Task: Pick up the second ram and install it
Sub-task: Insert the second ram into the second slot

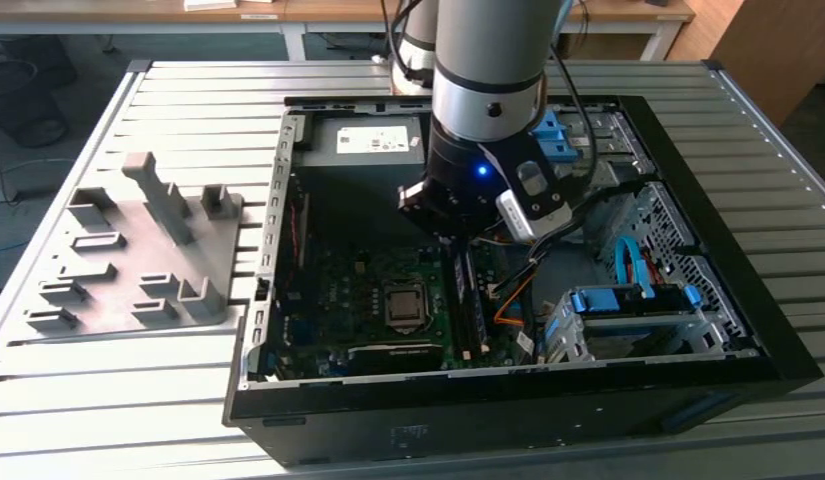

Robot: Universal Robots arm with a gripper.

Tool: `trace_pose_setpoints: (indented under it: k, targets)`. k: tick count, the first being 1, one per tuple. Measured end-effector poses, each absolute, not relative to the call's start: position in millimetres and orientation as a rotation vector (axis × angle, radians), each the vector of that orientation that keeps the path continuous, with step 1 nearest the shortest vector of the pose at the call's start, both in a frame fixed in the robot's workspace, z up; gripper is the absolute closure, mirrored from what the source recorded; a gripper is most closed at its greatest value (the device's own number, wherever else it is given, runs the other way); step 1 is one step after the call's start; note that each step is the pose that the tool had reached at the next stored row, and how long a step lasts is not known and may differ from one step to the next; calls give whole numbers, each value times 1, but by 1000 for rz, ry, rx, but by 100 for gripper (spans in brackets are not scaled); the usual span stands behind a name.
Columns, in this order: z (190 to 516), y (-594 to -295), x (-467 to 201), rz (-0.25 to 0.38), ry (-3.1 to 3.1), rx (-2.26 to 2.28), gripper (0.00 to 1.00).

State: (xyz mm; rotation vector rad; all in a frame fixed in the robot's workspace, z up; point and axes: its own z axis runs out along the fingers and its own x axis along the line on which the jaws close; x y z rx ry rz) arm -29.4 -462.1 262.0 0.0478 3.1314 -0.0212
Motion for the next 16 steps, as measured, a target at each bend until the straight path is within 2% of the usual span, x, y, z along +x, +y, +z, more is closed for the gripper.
trace_pose_setpoints:
  k: [16]
  targets:
    - [253, -462, -29, -22, 3131, 48, 86]
